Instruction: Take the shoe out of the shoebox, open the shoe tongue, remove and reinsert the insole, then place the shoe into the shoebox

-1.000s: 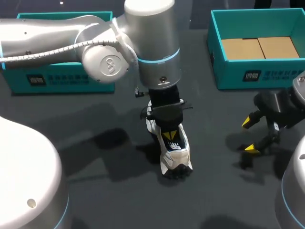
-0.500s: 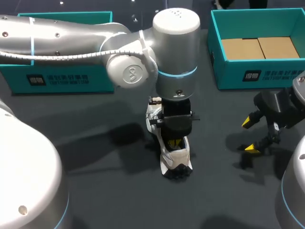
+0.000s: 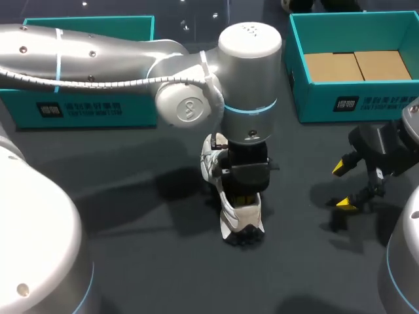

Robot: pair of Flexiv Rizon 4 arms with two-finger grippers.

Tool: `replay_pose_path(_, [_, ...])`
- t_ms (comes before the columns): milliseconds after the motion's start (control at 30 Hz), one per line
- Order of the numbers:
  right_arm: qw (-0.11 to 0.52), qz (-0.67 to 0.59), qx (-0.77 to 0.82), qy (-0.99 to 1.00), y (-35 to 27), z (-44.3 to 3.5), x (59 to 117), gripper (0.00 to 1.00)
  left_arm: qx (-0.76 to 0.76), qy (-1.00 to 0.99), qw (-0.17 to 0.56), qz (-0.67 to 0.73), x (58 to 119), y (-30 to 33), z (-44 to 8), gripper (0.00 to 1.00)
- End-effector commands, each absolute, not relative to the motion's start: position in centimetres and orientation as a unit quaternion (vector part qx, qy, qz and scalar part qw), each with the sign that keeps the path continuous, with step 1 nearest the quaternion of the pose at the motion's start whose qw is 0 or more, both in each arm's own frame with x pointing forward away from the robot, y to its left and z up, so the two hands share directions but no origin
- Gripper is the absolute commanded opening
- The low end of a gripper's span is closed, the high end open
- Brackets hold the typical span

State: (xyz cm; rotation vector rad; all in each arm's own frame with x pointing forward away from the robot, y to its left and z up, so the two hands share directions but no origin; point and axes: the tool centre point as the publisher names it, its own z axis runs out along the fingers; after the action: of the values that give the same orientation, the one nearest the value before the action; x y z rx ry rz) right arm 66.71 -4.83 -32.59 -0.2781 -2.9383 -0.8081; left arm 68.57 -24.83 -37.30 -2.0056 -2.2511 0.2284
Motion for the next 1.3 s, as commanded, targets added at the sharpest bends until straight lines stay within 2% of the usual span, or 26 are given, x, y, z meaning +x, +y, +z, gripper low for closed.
replay_pose_path(33, [0.040, -0.263, -0.091, -0.960, -4.9, -32.6, 66.6, 1.00, -0.661, -0.746, 0.032, 0.069, 67.6, -23.0, -35.0, 0.00])
replay_pose_path(233, [0.040, -0.263, -0.091, -0.960, -4.9, -32.6, 66.6, 1.00, -0.658, -0.751, 0.044, 0.036, 67.2, -22.3, -35.7, 0.00])
replay_pose_path(500, [0.040, -0.263, -0.091, -0.960, -4.9, -32.6, 66.6, 1.00, -0.635, -0.768, 0.079, 0.034, 68.2, -22.8, -39.8, 0.00])
replay_pose_path(667, [0.040, -0.263, -0.091, -0.960, -4.9, -32.6, 66.6, 1.00, -0.625, -0.776, 0.072, 0.039, 68.5, -23.3, -41.1, 0.00])
replay_pose_path(1067, [0.040, -0.263, -0.091, -0.960, -4.9, -32.6, 66.6, 1.00, -0.645, -0.762, -0.002, 0.054, 67.3, -23.1, -36.0, 0.00])
replay_pose_path(1300, [0.040, -0.263, -0.091, -0.960, -4.9, -32.6, 66.6, 1.00, -0.660, -0.750, 0.036, -0.014, 66.2, -22.7, -37.1, 0.00])
